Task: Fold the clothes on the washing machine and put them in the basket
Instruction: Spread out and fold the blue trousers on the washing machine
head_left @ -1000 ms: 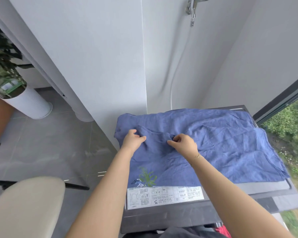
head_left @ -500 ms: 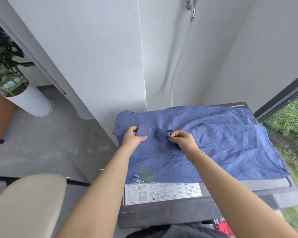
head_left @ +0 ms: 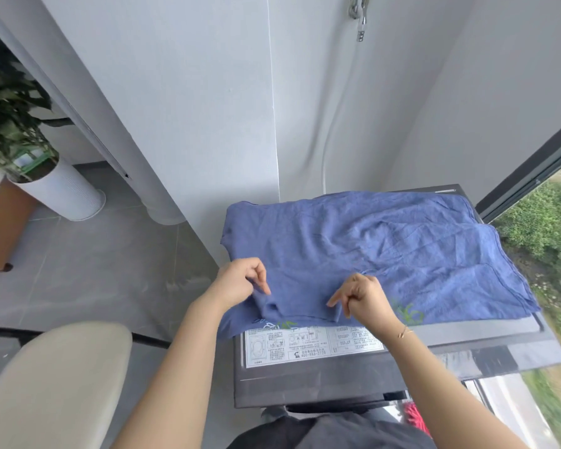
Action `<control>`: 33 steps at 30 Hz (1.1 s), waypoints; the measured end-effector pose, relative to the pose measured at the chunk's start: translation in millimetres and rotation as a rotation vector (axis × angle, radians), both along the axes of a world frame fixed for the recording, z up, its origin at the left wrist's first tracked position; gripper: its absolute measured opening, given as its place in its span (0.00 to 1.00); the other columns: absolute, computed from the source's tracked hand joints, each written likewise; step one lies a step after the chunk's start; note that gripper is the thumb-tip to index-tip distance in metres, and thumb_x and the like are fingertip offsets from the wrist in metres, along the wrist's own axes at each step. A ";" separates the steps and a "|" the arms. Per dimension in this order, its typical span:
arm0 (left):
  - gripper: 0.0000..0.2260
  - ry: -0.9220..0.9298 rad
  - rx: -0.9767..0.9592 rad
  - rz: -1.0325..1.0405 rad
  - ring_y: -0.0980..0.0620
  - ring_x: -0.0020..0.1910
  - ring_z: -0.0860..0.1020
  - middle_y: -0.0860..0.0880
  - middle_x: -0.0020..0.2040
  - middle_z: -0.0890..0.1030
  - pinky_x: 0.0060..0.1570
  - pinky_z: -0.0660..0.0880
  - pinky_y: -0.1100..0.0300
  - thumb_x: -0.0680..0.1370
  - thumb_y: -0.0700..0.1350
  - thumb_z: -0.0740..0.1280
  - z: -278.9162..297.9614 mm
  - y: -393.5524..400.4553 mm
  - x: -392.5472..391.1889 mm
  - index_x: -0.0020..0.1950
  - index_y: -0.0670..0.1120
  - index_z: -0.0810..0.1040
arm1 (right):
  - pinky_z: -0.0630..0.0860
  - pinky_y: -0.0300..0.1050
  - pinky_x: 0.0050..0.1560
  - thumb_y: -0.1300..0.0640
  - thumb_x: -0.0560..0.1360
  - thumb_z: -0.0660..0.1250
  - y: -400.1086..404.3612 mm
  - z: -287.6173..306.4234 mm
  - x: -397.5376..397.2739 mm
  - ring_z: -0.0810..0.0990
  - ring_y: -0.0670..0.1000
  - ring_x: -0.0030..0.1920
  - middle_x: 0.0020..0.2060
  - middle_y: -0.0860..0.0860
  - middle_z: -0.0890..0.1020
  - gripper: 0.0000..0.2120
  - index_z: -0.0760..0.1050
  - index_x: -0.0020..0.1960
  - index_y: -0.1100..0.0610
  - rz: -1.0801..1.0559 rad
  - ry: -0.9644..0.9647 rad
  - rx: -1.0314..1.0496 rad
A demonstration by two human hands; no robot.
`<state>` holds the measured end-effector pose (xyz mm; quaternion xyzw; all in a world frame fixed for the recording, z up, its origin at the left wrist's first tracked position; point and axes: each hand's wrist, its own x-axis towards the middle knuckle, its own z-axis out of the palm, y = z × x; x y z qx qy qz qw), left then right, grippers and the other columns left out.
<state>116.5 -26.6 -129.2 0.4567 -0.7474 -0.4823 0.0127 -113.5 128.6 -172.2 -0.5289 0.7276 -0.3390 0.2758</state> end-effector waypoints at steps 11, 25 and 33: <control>0.26 -0.204 -0.325 -0.351 0.54 0.76 0.55 0.56 0.77 0.57 0.67 0.55 0.57 0.73 0.47 0.70 -30.5 78.6 -36.2 0.71 0.57 0.68 | 0.77 0.48 0.40 0.69 0.73 0.59 43.6 -1.3 8.5 0.82 0.58 0.40 0.37 0.54 0.82 0.10 0.78 0.41 0.59 -0.789 -0.388 0.150; 0.13 -0.123 -0.616 -0.126 0.45 0.59 0.79 0.52 0.62 0.80 0.54 0.74 0.48 0.76 0.52 0.62 -58.3 93.4 -45.7 0.52 0.54 0.85 | 0.79 0.45 0.45 0.60 0.78 0.67 77.3 0.8 -47.4 0.80 0.55 0.51 0.53 0.57 0.78 0.09 0.68 0.52 0.58 -1.143 -1.162 -0.187; 0.14 -0.144 -0.284 -0.206 0.50 0.77 0.55 0.50 0.77 0.61 0.74 0.51 0.47 0.82 0.45 0.61 -52.2 95.8 -63.1 0.67 0.50 0.76 | 0.76 0.43 0.50 0.66 0.81 0.58 89.4 -7.1 -135.2 0.76 0.50 0.55 0.62 0.54 0.76 0.17 0.67 0.69 0.56 -1.354 -0.931 -0.354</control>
